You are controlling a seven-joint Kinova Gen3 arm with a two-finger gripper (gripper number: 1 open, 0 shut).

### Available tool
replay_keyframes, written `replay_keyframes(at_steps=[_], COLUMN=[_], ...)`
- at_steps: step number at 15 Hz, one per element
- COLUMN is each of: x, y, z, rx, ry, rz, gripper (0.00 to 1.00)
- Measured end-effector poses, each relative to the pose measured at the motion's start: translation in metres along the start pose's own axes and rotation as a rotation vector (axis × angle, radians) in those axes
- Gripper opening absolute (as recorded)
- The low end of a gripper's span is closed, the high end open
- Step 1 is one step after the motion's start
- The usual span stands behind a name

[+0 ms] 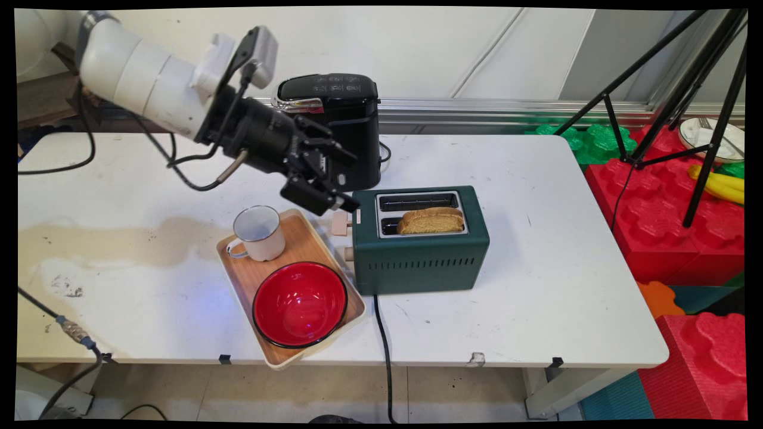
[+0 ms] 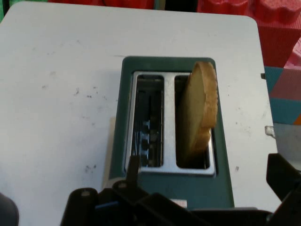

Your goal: Press the toaster switch

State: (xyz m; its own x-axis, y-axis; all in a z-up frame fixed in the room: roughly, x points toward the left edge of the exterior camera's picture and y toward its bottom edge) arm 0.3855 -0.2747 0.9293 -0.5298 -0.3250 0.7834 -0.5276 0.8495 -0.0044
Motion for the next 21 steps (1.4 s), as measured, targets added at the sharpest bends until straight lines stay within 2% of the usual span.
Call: replay_keyframes(at_steps=[6, 13, 14, 21], x=[-0.027, -0.046, -0.048, -0.056], y=[0.001, -0.001, -0.001, 0.0], z=[-0.012, -0.016, -0.016, -0.012], rx=[0.009, 0.024, 0.024, 0.02], ry=[0.002, 0.008, 0.008, 0.007], rz=[-0.02, -0.032, -0.031, -0.039], gripper=[1.0, 1.0, 0.0, 0.0])
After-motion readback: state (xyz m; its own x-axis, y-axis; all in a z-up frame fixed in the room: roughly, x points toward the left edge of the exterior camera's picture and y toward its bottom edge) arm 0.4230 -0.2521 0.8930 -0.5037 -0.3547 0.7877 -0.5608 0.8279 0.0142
